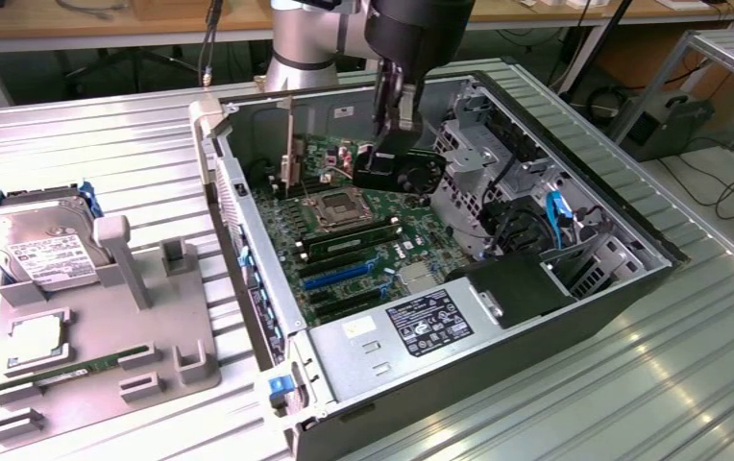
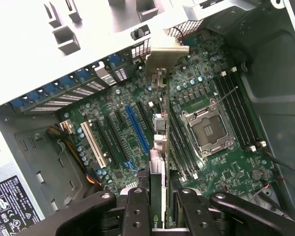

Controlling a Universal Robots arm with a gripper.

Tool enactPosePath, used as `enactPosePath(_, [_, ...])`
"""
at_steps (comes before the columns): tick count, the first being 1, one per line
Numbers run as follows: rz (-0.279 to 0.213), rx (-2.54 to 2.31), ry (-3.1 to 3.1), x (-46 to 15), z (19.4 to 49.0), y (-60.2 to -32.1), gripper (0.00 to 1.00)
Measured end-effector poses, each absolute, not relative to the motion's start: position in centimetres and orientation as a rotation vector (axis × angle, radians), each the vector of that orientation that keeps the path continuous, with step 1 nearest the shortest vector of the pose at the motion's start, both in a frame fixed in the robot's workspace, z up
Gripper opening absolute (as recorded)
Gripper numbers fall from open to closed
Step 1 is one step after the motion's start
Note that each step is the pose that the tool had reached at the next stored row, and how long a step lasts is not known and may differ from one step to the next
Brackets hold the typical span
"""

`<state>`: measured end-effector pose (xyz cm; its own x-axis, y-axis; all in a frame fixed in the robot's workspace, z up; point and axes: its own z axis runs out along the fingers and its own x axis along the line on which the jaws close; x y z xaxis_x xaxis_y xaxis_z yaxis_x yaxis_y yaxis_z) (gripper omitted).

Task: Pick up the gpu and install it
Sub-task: 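Insert the gpu into the slot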

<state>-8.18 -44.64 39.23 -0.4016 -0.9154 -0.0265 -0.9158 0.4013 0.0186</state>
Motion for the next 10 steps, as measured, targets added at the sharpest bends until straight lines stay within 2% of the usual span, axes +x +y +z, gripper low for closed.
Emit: enactPosePath(10, [0.047,-1.770,2.581,-8.17,39.23,-44.64,0.26])
